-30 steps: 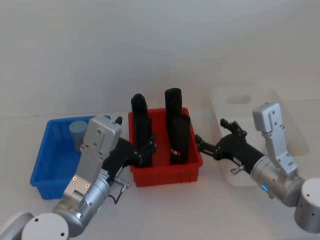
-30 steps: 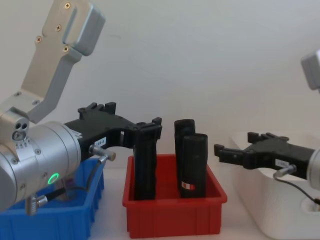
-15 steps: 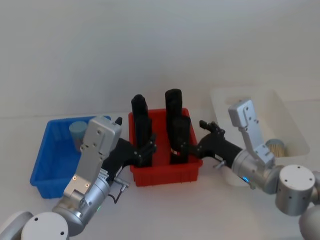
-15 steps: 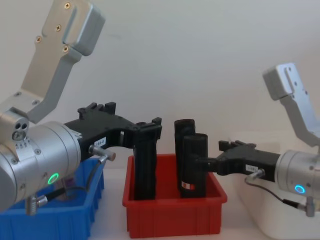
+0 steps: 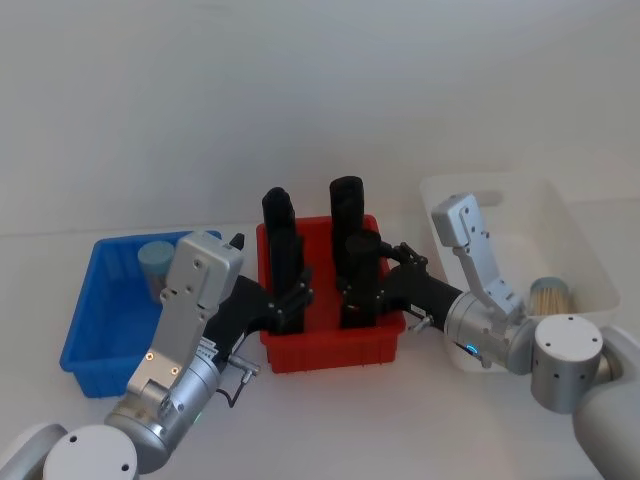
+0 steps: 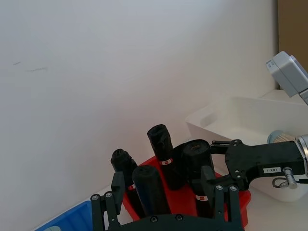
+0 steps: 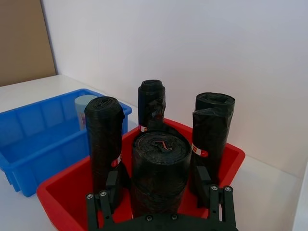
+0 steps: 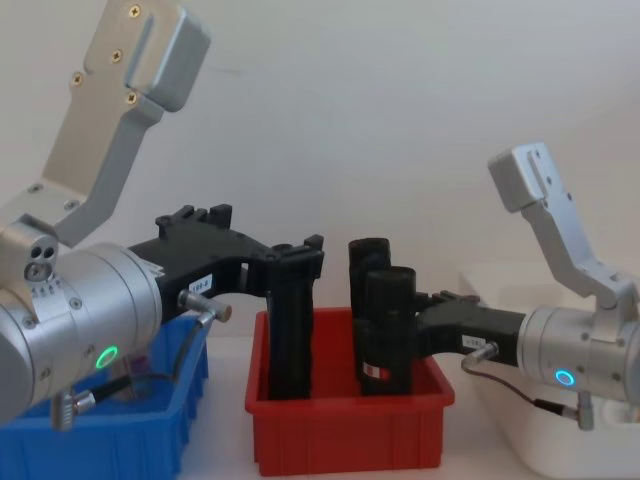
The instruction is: Pick the cotton swabs from the blue box and place them into the white box.
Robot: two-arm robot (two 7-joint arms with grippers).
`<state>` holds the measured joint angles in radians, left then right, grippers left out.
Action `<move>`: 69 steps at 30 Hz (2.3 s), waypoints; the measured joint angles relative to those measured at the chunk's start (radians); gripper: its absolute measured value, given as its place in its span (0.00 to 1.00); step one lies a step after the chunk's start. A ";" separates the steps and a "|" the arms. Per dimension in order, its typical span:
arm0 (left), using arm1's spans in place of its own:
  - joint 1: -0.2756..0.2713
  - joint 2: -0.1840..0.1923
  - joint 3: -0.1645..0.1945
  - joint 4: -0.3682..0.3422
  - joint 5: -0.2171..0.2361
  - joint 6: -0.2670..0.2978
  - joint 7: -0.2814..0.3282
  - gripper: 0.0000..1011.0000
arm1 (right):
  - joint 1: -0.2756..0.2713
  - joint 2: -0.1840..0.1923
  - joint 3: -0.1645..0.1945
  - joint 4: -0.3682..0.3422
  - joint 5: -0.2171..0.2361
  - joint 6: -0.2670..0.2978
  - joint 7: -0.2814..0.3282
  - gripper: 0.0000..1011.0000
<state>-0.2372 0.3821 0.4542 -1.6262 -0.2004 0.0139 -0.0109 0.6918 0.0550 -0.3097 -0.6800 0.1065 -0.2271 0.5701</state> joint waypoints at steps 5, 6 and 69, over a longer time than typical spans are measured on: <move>0.000 0.000 0.000 0.000 0.000 0.000 0.000 0.99 | 0.040 -0.014 -0.003 0.075 0.000 -0.028 0.021 0.95; 0.000 0.000 0.000 0.000 0.000 0.000 0.000 0.99 | 0.047 -0.017 -0.003 0.087 0.000 -0.032 0.025 0.92; 0.000 0.000 0.000 0.000 0.000 0.000 0.000 0.99 | -0.257 0.130 0.098 -0.628 0.102 0.147 -0.345 0.48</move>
<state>-0.2372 0.3821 0.4542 -1.6262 -0.2004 0.0138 -0.0109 0.4348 0.1847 -0.2121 -1.3077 0.2089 -0.0803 0.2248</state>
